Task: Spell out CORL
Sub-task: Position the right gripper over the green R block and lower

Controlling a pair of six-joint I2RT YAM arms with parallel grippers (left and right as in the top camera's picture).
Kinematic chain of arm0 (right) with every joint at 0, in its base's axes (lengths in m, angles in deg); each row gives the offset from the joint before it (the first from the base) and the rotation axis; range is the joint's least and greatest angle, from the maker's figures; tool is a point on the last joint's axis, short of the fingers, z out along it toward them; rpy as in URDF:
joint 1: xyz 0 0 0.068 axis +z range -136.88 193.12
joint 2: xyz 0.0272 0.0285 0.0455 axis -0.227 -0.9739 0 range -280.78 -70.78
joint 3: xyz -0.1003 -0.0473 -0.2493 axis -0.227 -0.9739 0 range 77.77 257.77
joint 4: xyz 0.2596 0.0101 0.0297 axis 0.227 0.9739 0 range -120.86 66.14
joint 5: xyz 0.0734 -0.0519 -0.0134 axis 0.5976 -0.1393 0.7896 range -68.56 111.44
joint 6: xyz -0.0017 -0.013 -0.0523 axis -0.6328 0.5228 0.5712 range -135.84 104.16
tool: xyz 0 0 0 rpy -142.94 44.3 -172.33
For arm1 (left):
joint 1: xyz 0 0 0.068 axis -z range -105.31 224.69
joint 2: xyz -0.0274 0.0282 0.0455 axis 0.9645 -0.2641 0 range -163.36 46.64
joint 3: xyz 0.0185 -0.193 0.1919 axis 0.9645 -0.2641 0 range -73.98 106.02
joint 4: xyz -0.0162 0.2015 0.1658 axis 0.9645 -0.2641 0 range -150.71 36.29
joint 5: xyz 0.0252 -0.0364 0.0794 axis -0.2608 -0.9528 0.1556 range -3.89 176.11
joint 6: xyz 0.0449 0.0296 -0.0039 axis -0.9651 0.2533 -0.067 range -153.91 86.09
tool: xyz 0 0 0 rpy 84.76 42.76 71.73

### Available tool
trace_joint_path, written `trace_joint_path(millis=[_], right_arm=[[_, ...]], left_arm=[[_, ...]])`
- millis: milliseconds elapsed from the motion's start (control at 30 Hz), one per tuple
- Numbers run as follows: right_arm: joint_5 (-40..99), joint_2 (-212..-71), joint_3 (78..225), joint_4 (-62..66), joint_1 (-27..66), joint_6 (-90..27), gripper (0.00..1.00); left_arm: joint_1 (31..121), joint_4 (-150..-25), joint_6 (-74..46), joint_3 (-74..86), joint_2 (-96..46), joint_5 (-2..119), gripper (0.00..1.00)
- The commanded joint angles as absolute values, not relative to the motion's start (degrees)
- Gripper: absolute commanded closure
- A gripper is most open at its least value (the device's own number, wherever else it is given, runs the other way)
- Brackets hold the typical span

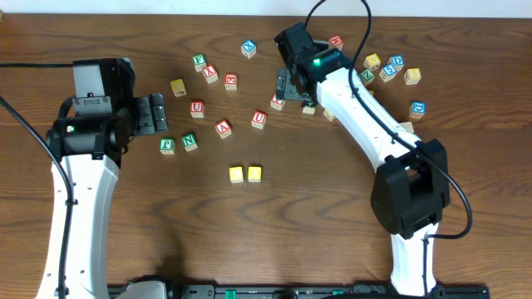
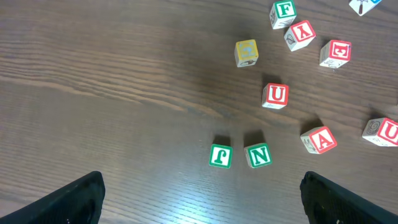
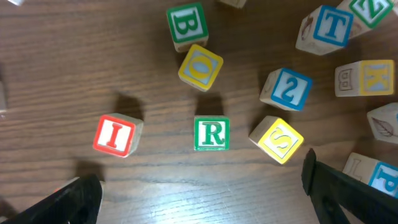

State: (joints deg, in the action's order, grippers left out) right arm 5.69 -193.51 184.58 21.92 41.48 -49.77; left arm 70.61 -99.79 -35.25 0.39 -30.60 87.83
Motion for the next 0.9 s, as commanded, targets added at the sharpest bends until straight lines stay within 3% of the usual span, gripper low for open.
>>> trace_joint_path(millis=[0,467,867], right_arm=[[4.43,-193.78,180.19,19.82,41.9,-50.54,0.01],[4.8,-193.95,175.81,12.74,41.96,-52.24,0.09],[15.51,-195.61,175.97,12.43,38.94,-51.87,0.17]], left_arm=[[70.42,-99.75,-35.6,0.61,-30.95,87.37,0.01],[70.42,-99.77,-35.6,0.61,-30.95,87.39,0.01],[70.42,-99.75,-35.6,0.61,-30.95,87.39,0.01]])
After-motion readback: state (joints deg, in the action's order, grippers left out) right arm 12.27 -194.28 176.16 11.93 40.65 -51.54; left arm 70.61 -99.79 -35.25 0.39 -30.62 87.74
